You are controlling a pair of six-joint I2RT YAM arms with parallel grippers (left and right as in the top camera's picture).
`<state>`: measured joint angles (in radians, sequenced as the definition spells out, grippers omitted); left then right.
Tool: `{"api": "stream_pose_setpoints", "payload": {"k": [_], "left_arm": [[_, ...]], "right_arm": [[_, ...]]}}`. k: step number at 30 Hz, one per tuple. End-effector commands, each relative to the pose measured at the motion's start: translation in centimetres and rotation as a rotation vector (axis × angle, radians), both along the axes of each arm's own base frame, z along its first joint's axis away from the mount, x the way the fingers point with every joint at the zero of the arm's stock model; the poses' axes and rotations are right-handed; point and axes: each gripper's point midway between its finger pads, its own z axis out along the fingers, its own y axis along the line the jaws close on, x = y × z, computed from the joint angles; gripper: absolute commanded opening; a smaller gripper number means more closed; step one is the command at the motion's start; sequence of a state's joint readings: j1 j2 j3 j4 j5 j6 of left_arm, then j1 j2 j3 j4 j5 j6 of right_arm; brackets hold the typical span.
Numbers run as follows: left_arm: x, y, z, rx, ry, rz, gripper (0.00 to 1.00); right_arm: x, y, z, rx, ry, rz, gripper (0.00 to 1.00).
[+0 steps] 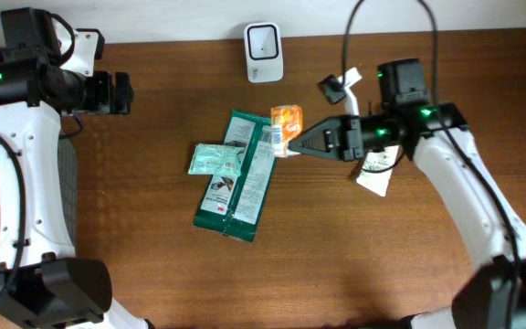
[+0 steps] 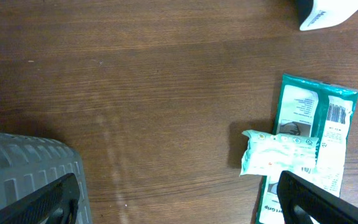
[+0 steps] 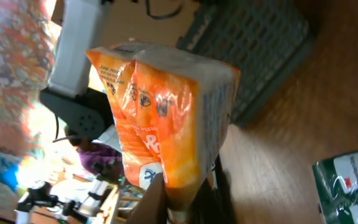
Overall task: Scan the item barcode
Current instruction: 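Lift the soap box and rotate it toward the scanner, then hold the soap box in front of the scanner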
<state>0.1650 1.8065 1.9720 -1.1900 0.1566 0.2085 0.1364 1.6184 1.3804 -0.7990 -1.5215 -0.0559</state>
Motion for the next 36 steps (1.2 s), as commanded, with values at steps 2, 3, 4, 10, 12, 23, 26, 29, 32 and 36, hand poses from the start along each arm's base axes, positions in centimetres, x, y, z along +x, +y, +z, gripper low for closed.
{"api": "stream_pose_setpoints", "payload": {"k": [2,3,4,10,12,23,26,29,32,36], "left_arm": [[0.0,0.0,0.4,-0.008,-0.008,0.011,0.99],[0.0,0.0,0.4,-0.008,-0.008,0.011,0.99],[0.0,0.0,0.4,-0.008,-0.008,0.011,0.99],[0.0,0.0,0.4,-0.008,-0.008,0.011,0.99],[0.0,0.0,0.4,-0.008,-0.008,0.011,0.99],[0.0,0.0,0.4,-0.008,-0.008,0.011,0.99],[0.0,0.0,0.4,-0.008,-0.008,0.011,0.99],[0.0,0.0,0.4,-0.008,-0.008,0.011,0.99],[0.0,0.0,0.4,-0.008,-0.008,0.011,0.99],[0.0,0.0,0.4,-0.008,-0.008,0.011,0.99]], "right_arm": [[-0.7,-1.2,2.7,0.037,-0.089,-0.018,0.04],[-0.6,-1.3,2.7,0.036,-0.088,-0.022,0.04],[-0.6,-1.3,2.7,0.036,-0.088,-0.022,0.04],[5.7,-2.6,-2.6,-0.351,0.028,-0.375,0.04],[7.3,-3.0,-2.8,-0.464,-0.017,-0.47,0.04],[17.8,-0.8,-2.5,-1.016,-0.358,-0.668,0.04],[23.7,-1.4,-5.7,-1.265,-0.566,-0.787,0.04],[26.7,-1.9,-7.3,-1.416,-0.704,-0.861,0.04],[29.9,-1.2,-9.2,-1.515,-0.891,-0.846,0.04],[33.0,-0.3,-12.1,-1.589,-1.074,-0.774,0.04]]}}
